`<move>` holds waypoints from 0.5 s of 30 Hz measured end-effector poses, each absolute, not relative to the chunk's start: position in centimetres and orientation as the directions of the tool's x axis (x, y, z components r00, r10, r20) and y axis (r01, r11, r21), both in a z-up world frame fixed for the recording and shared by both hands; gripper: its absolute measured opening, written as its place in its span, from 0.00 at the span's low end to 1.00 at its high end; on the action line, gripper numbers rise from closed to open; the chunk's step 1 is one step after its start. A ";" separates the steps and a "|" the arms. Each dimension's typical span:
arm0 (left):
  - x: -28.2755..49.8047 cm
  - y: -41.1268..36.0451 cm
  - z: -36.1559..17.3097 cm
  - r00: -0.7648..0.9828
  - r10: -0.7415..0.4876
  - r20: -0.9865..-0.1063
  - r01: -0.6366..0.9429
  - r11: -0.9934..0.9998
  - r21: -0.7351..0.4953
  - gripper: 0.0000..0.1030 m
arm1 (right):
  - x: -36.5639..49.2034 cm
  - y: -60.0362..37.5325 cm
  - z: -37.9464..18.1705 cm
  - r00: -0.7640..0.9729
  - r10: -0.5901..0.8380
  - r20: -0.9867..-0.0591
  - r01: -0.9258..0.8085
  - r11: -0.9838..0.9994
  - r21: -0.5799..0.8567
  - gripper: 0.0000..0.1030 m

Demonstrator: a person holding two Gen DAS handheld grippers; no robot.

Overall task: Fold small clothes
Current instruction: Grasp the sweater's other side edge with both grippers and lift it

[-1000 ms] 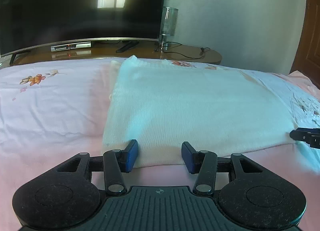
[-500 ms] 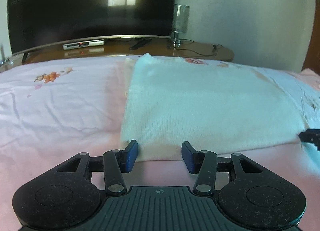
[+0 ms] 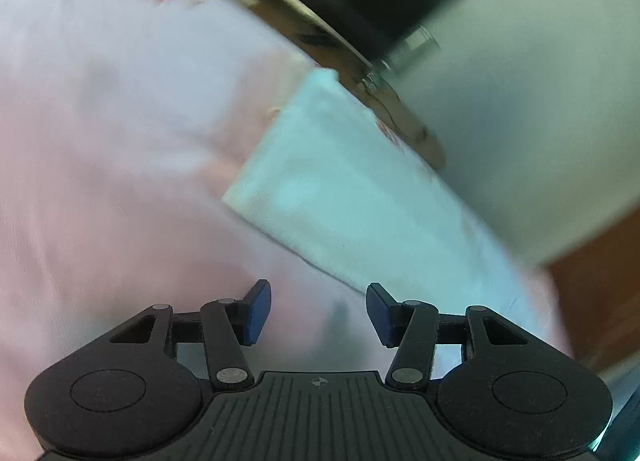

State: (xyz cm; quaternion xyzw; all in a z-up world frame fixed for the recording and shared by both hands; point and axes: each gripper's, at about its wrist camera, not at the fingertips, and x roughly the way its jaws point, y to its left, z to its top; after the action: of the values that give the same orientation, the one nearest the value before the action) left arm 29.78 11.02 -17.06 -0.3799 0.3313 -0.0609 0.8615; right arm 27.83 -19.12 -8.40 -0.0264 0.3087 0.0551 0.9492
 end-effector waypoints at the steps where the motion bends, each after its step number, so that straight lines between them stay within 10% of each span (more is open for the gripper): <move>1: 29.7 11.4 -17.6 0.783 -0.362 -0.506 -0.169 0.659 -0.733 0.51 | 27.9 -18.8 -8.2 0.801 0.101 -0.590 -0.127 0.992 -0.002 0.31; 9: 32.4 12.2 -20.0 0.843 -0.353 -0.406 -0.241 0.426 -0.872 0.48 | 31.4 -18.3 -7.8 0.784 0.194 -0.589 -0.105 0.978 0.183 0.24; 15: 35.3 12.2 -22.2 0.864 -0.325 -0.384 -0.263 0.358 -0.896 0.09 | 35.9 -18.2 -8.7 0.776 0.249 -0.579 -0.095 0.954 0.284 0.16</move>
State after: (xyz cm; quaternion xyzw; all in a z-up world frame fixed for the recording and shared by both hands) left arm 35.26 12.19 -22.24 -0.5661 0.2598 -0.0199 0.7821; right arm 35.95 -18.17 -8.70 0.1201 0.3217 0.0920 0.9347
